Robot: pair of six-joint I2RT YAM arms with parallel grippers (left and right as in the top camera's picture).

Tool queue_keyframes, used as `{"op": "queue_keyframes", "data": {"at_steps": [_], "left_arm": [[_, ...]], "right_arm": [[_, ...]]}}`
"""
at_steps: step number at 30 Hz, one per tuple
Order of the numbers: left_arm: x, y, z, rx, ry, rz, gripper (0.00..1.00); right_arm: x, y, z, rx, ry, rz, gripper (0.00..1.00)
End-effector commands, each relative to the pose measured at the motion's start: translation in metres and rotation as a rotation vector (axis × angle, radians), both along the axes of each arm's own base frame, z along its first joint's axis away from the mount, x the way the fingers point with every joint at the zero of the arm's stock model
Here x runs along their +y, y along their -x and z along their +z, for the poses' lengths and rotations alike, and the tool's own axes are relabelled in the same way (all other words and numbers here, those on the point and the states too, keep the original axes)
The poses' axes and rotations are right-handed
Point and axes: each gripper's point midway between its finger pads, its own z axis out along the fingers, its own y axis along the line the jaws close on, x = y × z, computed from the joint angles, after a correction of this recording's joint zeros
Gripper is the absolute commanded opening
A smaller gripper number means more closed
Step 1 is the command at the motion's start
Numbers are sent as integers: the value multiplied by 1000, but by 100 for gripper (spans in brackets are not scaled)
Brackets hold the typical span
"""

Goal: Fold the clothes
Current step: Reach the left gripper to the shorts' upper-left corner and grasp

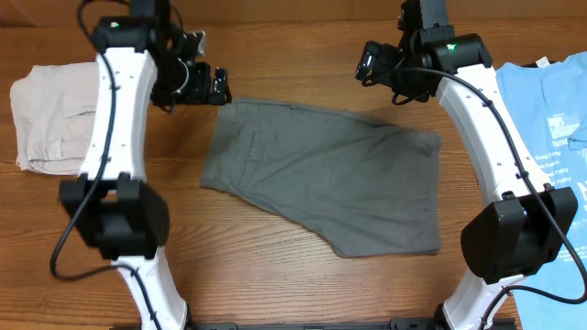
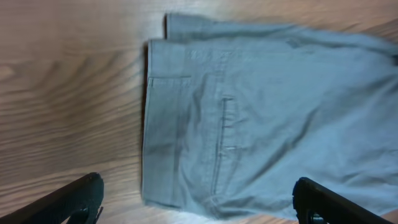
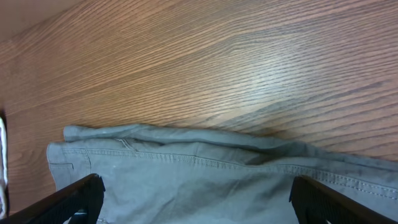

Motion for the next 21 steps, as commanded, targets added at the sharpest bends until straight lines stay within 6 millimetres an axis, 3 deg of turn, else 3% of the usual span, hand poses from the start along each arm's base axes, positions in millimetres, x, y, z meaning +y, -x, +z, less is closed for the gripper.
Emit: {"op": "queue_keyframes", "data": {"at_steps": [1,5,11,15,18,21], "left_arm": [[-6,-7,-37,74,11,-26,100],[-6,-13,-77,136,11,-27,100],[-6,-26,-112,142,10,-29,100],[-6,-40,-125,103,10,-38,99],[-7,-51,-132,65,10,-40,90],[-11,-57,-137,47,10,-47,88]], "right_arm": [[0,-2,4,-16,3,0,100],[0,-2,4,-16,3,0,100],[0,-2,4,-16,3,0,100],[0,-2,4,-16,3,0,100],[0,-2,4,-16,3,0,100],[0,-2,4,-16,3,0,100]]}}
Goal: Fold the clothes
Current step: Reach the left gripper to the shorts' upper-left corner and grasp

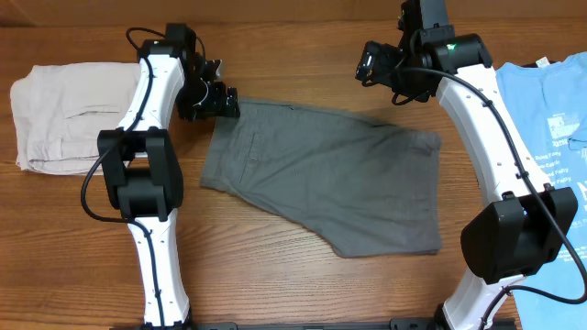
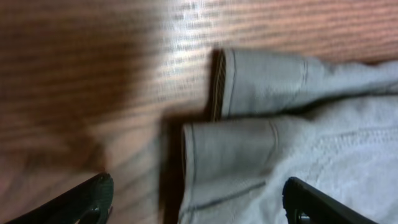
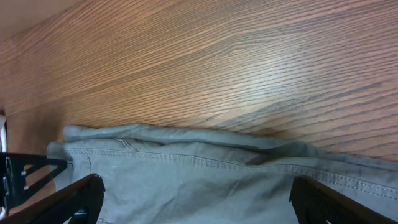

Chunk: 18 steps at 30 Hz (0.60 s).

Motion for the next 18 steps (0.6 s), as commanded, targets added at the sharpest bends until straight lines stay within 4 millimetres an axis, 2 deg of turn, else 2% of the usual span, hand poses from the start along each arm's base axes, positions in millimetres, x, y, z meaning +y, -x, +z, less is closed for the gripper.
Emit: {"op": "queue_keyframes", "data": {"at_steps": [1,4,6,8,10,15,18], "left_arm": [[-12,-9,-4,-32,14,-40,88],[-19,-12,-9,-44,14,-54,87],[-24,-14,-9,-56,15,-63,83],[-29,-16,-8,-64,15,-71,70],[-33,-16,-8,-66,15,-80,63],[-36,-15,-8,-66,11,-87,61],[-36,-14,-9,-61,11,-87,39]], "right_arm": [[0,-2,4,-16,3,0,100],[0,-2,4,-16,3,0,100],[0,-2,4,-16,3,0,100],[0,-2,4,-16,3,0,100],[0,-2,4,-16,3,0,100],[0,-2,4,-16,3,0,100],[0,-2,4,-16,3,0,100]]}}
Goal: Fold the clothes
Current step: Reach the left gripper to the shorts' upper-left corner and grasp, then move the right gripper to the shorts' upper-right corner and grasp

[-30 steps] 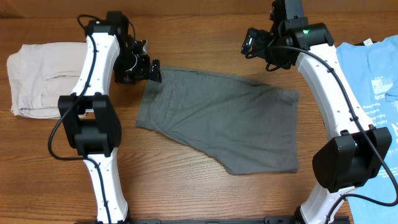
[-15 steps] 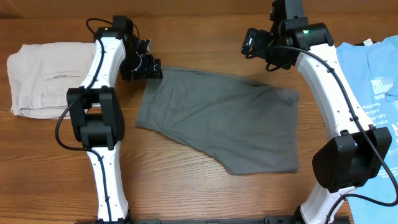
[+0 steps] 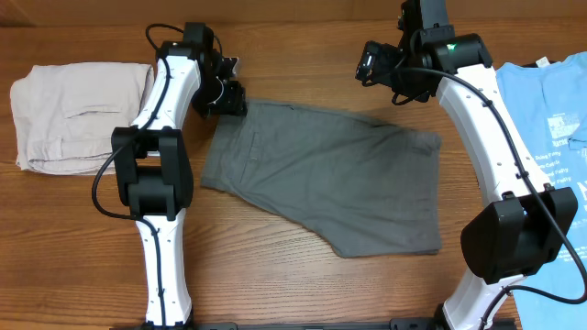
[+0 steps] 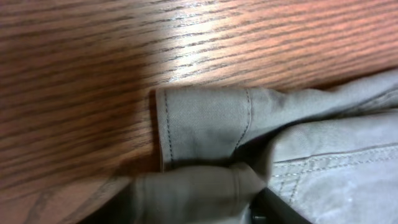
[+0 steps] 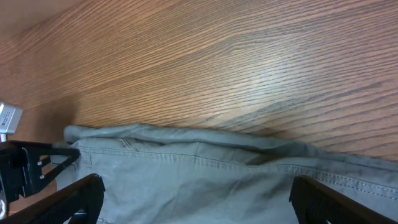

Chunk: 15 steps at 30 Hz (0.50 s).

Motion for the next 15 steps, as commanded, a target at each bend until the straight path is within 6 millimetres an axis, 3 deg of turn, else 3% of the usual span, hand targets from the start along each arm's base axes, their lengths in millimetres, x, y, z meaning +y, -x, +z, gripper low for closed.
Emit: {"op": "queue_keyframes", "data": {"at_steps": [1,6,15], "left_arm": [[-6,-2,-2,-1,11,-13,34],[-5,-7,5,-19,14,-5,15],[-7,-12,40,-36,19,-8,8]], "right_arm": [[0,-2,4,-16,3,1,100],[0,-2,4,-16,3,1,100],[0,-2,4,-16,3,1,100]]}}
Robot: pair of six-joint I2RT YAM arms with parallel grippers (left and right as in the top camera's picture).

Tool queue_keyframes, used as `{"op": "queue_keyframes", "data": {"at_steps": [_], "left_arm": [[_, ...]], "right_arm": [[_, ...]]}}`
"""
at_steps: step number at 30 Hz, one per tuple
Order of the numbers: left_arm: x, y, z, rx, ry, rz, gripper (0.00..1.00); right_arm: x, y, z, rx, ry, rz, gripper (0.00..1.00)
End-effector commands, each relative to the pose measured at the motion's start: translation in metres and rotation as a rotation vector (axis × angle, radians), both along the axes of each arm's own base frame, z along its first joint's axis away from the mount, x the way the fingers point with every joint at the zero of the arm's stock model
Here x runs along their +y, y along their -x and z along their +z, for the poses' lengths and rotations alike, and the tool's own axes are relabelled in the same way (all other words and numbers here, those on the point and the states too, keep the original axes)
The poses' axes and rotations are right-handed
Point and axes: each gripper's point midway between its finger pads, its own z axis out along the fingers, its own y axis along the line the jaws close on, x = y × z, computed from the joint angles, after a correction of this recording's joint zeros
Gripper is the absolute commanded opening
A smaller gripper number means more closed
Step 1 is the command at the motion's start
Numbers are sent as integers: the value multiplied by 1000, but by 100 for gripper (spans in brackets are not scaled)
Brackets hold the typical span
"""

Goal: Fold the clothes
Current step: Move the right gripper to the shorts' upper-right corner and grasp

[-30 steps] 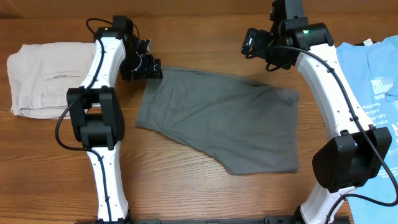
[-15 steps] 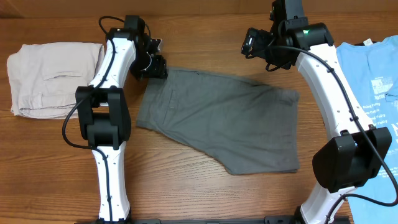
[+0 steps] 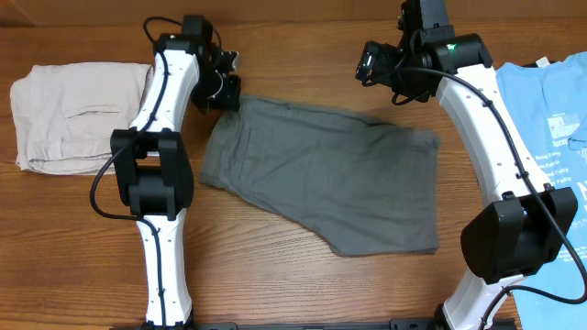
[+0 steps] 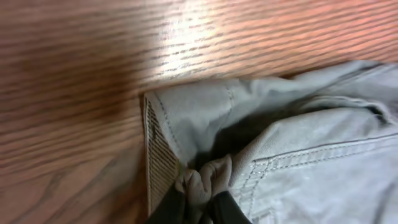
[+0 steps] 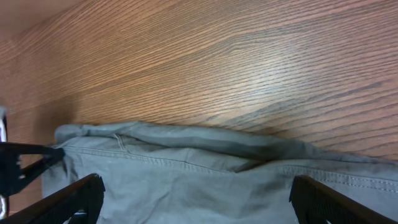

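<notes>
Grey shorts (image 3: pixel 321 174) lie spread flat in the middle of the wooden table. My left gripper (image 3: pixel 227 92) is at their far left waistband corner and is shut on a bunched pinch of the grey cloth (image 4: pixel 202 183). In the left wrist view the waistband (image 4: pixel 186 115) is lifted and folded back. My right gripper (image 3: pixel 370 62) hovers open above the far edge of the shorts (image 5: pixel 205 168), its fingers wide apart at the frame's bottom corners, nothing between them.
A folded beige garment (image 3: pixel 64 115) lies at the far left of the table. A light blue T-shirt (image 3: pixel 550 137) with white print lies at the right edge, partly under the right arm.
My left gripper has shut on the waistband corner of the shorts and drawn it slightly up and back. The right gripper has not moved.
My left gripper stood open above and left of the shorts' waistband. It then sat lower at the far left corner, still open, then right on the corner fabric. Now it pinches that corner. The right gripper stayed open over the far edge throughout.
</notes>
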Motion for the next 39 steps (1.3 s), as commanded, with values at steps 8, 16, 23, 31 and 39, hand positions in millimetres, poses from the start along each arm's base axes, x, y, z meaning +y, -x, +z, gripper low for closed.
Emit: {"op": "queue_keyframes", "data": {"at_steps": [8,16,23,31,39], "left_arm": [[-8,16,25,68,34,-11,7],[-8,35,24,153,30,-3,4],[-7,35,24,157,27,7,4],[-7,39,24,174,26,8,7],[-7,40,23,179,25,7,11]], "right_arm": [[0,-2,4,-16,3,0,100],[0,-2,4,-16,3,0,100],[0,-2,4,-16,3,0,100],[7,19,-4,78,-37,28,100],[-38,51,-21,227,89,55,56]]}}
